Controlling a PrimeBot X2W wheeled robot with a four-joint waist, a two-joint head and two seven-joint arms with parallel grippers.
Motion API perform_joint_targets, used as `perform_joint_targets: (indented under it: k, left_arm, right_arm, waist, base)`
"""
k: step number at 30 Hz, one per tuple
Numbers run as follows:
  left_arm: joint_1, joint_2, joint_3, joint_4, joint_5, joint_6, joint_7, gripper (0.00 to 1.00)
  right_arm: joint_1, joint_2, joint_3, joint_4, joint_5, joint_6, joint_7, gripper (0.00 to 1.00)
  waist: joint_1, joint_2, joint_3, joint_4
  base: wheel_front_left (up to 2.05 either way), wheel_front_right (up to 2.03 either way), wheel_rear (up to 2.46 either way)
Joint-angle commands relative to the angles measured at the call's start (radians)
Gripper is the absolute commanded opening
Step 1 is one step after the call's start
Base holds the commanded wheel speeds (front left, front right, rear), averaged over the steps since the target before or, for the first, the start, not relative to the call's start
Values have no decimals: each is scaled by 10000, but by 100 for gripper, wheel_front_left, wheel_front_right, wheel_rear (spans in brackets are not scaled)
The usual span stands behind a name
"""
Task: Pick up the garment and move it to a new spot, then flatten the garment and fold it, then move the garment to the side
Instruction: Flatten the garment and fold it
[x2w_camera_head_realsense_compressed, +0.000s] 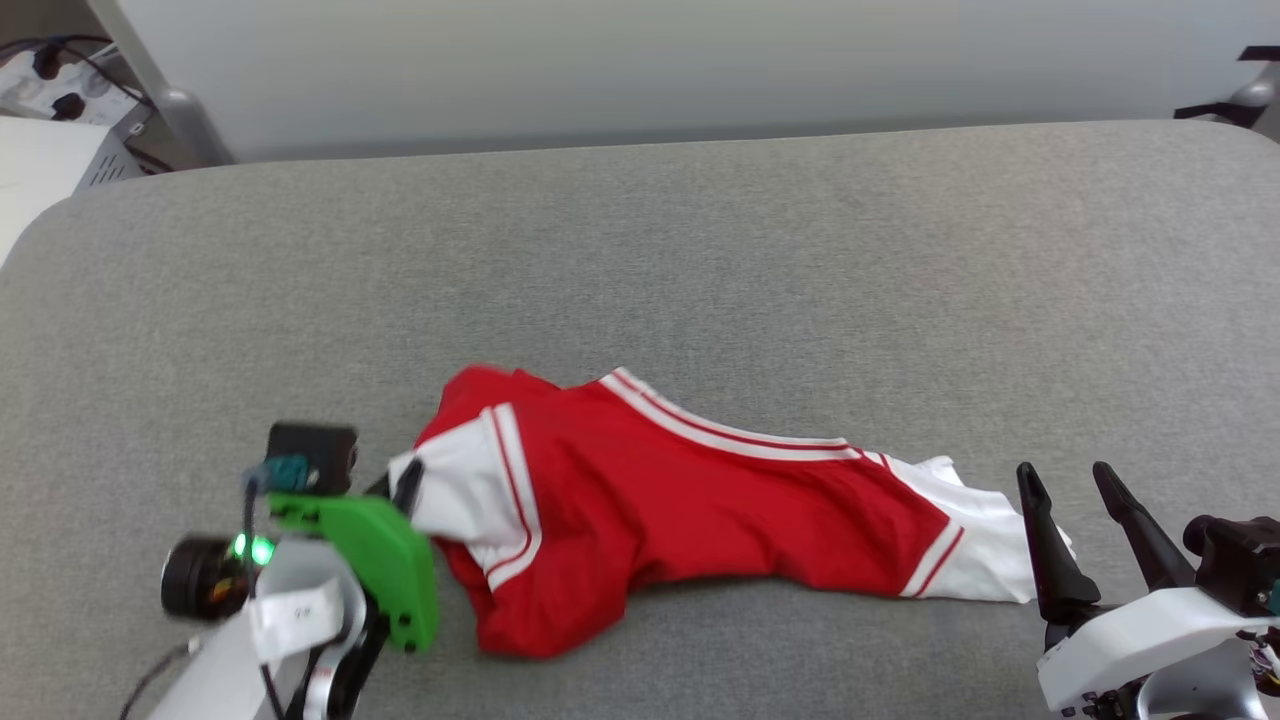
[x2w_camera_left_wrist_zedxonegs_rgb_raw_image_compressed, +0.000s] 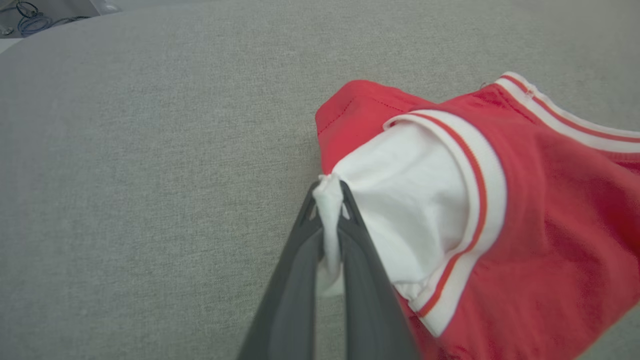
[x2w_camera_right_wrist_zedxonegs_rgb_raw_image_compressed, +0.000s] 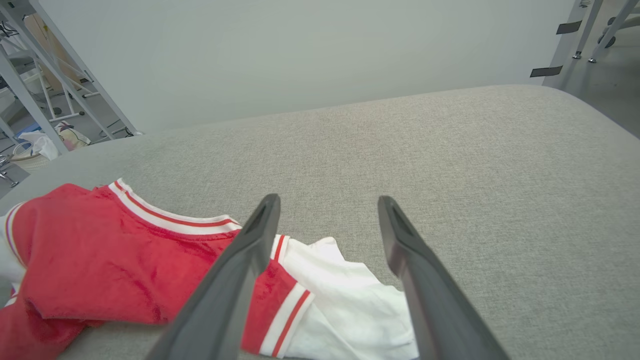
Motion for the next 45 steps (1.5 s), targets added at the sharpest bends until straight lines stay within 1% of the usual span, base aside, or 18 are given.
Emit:
perform_joint_targets:
  k: [1, 4, 7, 10, 13, 14, 15, 16, 19, 21, 26, 31, 36, 38, 42, 45]
  left_arm:
    - [540, 9, 174, -36, -271, 195, -161, 0]
    - [1405, -175, 347, 86, -682, 453, -306, 0]
    - [1981, -435, 410, 405, -1060, 448, -504, 0]
    - [2387, -756, 425, 711, -1281, 573, -697, 0]
    - [2522, -829, 544, 1039, -1381, 514, -1026, 0]
    - [2525, -863, 577, 1151, -1390, 485, -1171, 10]
    - [2510, -903, 587, 1230, -1405, 450, -1260, 45]
    - [2462, -929, 576, 1307, -1367, 415, -1380, 100]
    - [2268, -982, 659, 1321, -1114, 475, -1996, 100]
    - [2167, -994, 759, 1223, -887, 564, -2557, 100]
    - [1996, -970, 968, 1034, -424, 617, -3875, 100]
    - [1825, -974, 1101, 701, 49, 700, -4915, 100]
    - [1828, -1087, 1224, 223, 469, 733, -5295, 100]
    - [1868, -1149, 1250, 44, 606, 733, -5343, 100]
    - [1906, -1291, 1250, -366, 899, 711, -5386, 100]
    - [1940, -1386, 1215, -574, 1070, 698, -5396, 100]
  right_arm:
    - [-64, 28, -39, -32, -31, -6, 40, 100]
    - [-82, 39, -61, -12, -13, -6, 86, 100]
    - [-104, 46, -78, -11, -6, -6, 116, 100]
    - [-120, 47, -103, -8, -38, -6, 152, 100]
    - [-111, 40, -183, -16, -85, -6, 173, 100]
    - [-103, 41, -217, -15, -99, -6, 184, 100]
    - [-96, 41, -241, -13, -103, -6, 193, 100]
    - [-84, 42, -273, -5, -108, -6, 207, 100]
    - [-60, 45, -331, 19, -124, -6, 245, 100]
    - [-41, 46, -363, 7, -147, -6, 258, 100]
    - [47, 35, -388, -91, -279, -6, 339, 100]
    - [257, 49, -473, -109, -307, -6, 590, 100]
    - [472, 55, -591, 222, -230, -6, 1257, 100]
    - [522, -9, -716, 594, -50, -6, 1684, 100]
    - [364, -412, -940, 1538, 475, -6, 2439, 100]
    - [31, -803, -832, 2192, 917, -6, 3051, 100]
  waist:
    - [0, 0, 64, 178]
    - [0, 0, 85, 247]
    - [0, 0, 89, 273]
    - [0, 0, 55, 260]
    - [0, 0, 22, 267]
    - [0, 0, -6, 268]
    - [0, 0, -29, 274]
    - [0, 0, -65, 283]
    - [0, 0, -210, 289]
    - [0, 0, -330, 281]
    - [0, 0, -624, 220]
    - [0, 0, -822, 164]
    - [0, 0, -892, 149]
    - [0, 0, -881, 175]
    - [0, 0, -752, 351]
    - [0, 0, -628, 526]
  base:
    - [0, 0, 0]
    - [0, 0, 0]
    - [0, 0, 0]
    - [0, 0, 0]
    - [0, 0, 0]
    - [0, 0, 0]
    - [0, 0, 0]
    - [0, 0, 0]
    - [0, 0, 0]
    - [0, 0, 0]
    - [0, 0, 0]
    - [0, 0, 0]
    - [0, 0, 0]
    - [0, 0, 0]
    - [0, 0, 0]
    - [0, 0, 0]
